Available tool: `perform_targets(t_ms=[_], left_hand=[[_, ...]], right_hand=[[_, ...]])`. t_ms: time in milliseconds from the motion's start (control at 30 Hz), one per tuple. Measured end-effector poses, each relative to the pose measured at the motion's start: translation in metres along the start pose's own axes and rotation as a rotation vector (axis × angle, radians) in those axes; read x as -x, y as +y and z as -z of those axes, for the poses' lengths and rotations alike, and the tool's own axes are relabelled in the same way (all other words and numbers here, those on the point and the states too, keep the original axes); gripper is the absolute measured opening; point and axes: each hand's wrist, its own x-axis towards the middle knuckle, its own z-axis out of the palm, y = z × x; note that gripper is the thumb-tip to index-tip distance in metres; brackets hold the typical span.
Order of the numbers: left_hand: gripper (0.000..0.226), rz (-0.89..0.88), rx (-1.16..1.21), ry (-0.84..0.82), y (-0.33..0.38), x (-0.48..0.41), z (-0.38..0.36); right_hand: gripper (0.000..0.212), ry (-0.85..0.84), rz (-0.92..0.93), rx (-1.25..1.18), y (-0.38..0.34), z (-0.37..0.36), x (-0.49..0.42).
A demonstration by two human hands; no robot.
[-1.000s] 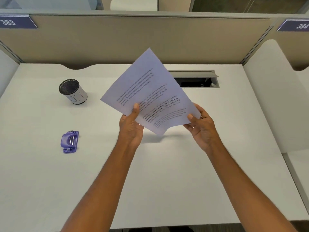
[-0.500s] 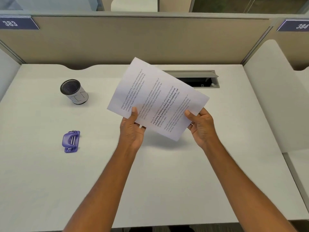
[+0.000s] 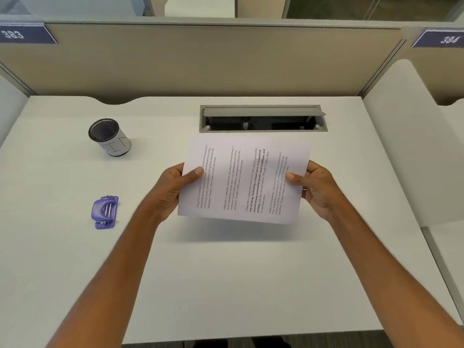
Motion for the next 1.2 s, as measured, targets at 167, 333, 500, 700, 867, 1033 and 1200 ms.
perform_targets(t_ms=[167, 333, 500, 700, 867, 1033, 1200], left_hand=[[0.042, -0.018, -0.045, 0.03, -0.006, -0.001, -0.004], [0.028, -0.149, -0.114, 0.182, -0.018, 0.002, -0.011], [0.013, -0.237, -0.154, 0.325, -0.035, 0.004, -0.022], [0.023, -0.222, -0.12, 0.345, -0.061, 0.005, -0.027], [0.029, -0.231, -0.148, 0.371, -0.061, 0.005, -0.034], [0.023, -0.254, -0.104, 0.391, -0.061, 0.004, -0.03], [0.022, -0.199, -0.062, 0.364, -0.07, 0.005, -0.032]], right_hand=[[0.051, 0.007, 0.021, 0.017, 0.001, -0.003, 0.001], [0.038, 0.082, 0.064, 0.028, 0.008, -0.009, -0.001], [0.029, 0.15, 0.132, 0.042, 0.023, -0.021, -0.001], [0.032, 0.182, 0.08, 0.05, 0.051, -0.027, 0.002], [0.039, 0.186, 0.072, 0.063, 0.057, -0.03, 0.004], [0.037, 0.2, 0.096, 0.075, 0.054, -0.028, 0.002], [0.035, 0.192, 0.046, 0.123, 0.064, -0.028, 0.0]])
